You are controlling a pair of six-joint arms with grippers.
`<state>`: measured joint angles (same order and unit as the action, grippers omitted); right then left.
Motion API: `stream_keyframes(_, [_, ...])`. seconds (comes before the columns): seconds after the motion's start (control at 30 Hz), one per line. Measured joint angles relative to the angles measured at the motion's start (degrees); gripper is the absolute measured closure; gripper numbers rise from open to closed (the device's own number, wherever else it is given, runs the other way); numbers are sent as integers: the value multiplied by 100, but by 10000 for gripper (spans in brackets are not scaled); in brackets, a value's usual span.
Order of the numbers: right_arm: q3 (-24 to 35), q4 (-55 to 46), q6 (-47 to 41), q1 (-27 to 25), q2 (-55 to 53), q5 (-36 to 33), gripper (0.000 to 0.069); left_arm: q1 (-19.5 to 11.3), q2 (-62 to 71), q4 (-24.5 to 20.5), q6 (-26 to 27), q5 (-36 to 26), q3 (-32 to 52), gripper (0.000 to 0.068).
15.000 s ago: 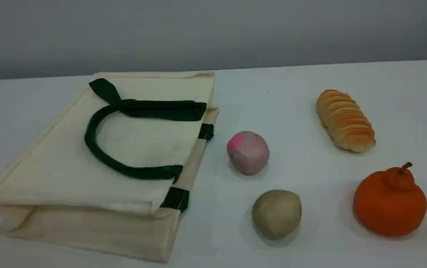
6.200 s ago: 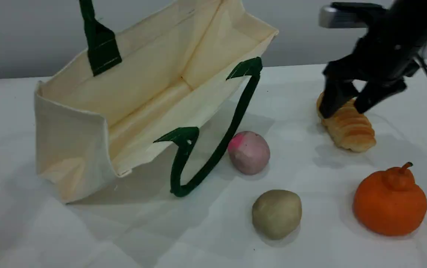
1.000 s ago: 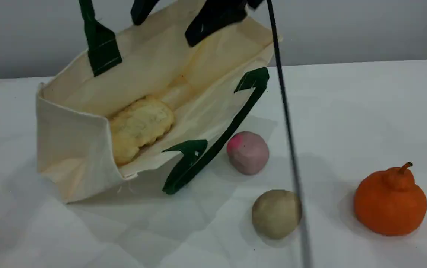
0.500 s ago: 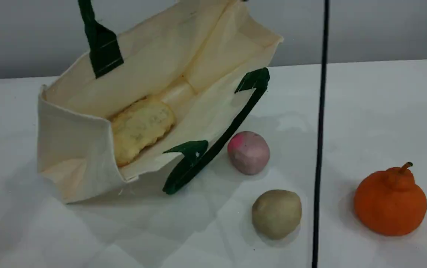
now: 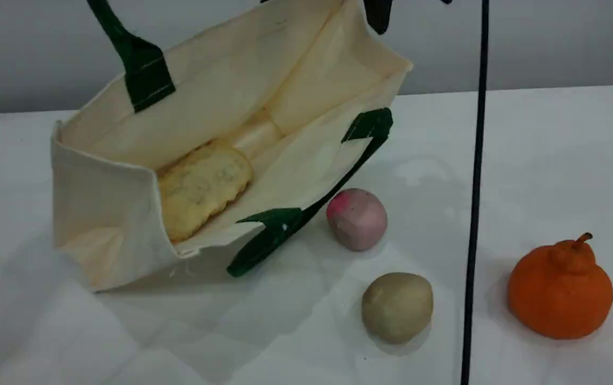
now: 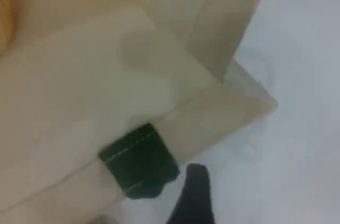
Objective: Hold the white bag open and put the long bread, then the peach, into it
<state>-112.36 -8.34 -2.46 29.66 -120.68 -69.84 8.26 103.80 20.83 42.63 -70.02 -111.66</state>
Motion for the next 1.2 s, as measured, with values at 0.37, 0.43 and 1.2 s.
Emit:
stream_keyframes(0.37, [0,72,0,0,-309,1,110,-718,-367,156,29,-3,-54,599])
stream_keyframes(0.43, [0,94,0,0,-356,-5,110,-718,-441,170,34,-16,-54,599])
stream_keyframes(1.2, [0,1661,0,11,-1450,1,110,-702,-457,316,35,-1,-54,599])
